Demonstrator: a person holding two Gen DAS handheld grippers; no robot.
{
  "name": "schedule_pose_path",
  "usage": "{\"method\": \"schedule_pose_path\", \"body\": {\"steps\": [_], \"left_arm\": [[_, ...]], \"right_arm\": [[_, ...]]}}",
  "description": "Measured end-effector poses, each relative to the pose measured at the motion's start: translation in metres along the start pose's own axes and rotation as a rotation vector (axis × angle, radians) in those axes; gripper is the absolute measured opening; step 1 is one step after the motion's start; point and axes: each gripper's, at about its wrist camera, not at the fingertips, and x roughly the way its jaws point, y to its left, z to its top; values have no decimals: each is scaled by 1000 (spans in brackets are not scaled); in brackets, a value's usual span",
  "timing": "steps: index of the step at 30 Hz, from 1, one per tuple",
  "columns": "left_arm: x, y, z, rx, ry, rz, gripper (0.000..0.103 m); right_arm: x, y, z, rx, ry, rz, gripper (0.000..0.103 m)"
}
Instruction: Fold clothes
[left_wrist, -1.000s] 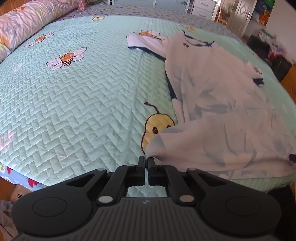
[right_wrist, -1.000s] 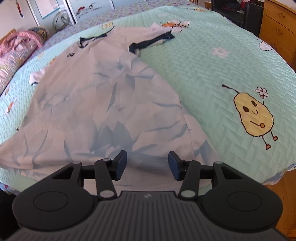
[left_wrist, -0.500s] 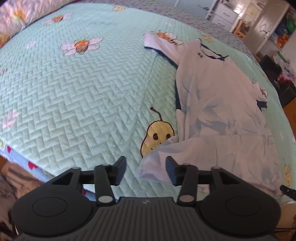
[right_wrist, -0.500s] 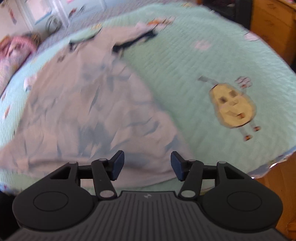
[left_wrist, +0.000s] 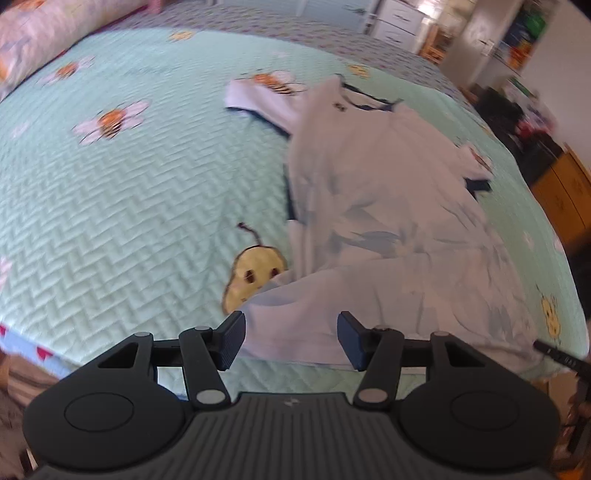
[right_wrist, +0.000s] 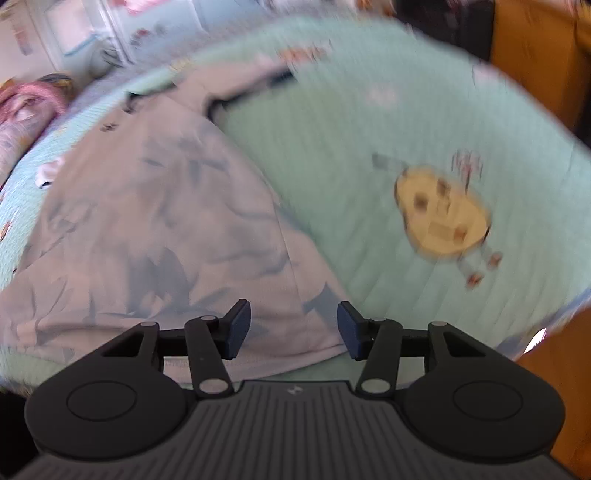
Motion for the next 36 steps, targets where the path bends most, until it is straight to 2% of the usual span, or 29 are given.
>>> {"method": "schedule_pose_path", "body": {"steps": [2, 5, 8, 10, 11, 12, 13, 17, 20, 21, 23, 26, 31, 32, 36], "left_arm": [[9, -13, -1, 43, 13, -17, 58], [22, -30, -6, 59, 50, -71, 58], [28, -45, -12, 94, 73, -102, 58], [31, -52, -16, 123, 85, -103, 58], [32, -54, -17, 130, 90, -100, 58], [33, -55, -17, 132, 95, -99, 58], [33, -54, -18, 133, 98, -98, 58], [40, -50, -19, 142, 110, -71, 58], [47, -56, -25, 218, 104, -41, 58], [49, -61, -28, 254, 96, -39, 58], [52, -70, -33, 322, 79, -43, 58], [56, -87, -38, 401, 54, -89, 58], [77, -131, -46, 506, 56, -190, 58], [81, -142, -48, 535, 50, -207, 58], [100, -177, -48, 625, 24, -270, 58]], "right_arm": [[-8, 17, -5, -138, -25, 27, 54], [-1, 45, -11, -308, -15, 75, 54], [11, 74, -17, -492, -8, 75, 53], [21, 83, -19, -555, -9, 72, 51], [25, 82, -17, -551, -2, 82, 25], [26, 79, -14, -522, -1, 94, 6], [24, 74, -11, -476, -11, 95, 1], [8, 46, -1, -261, -47, 142, 1], [11, 28, 5, -127, 11, 244, 2], [17, 24, 6, -98, 33, 250, 2], [26, 18, 9, -37, 83, 232, 10], [26, 12, 13, 34, 81, 238, 15], [30, 11, 15, 52, 66, 232, 15], [33, 9, 16, 81, 83, 250, 15], [48, -14, 18, 308, 145, 415, 15]]}}
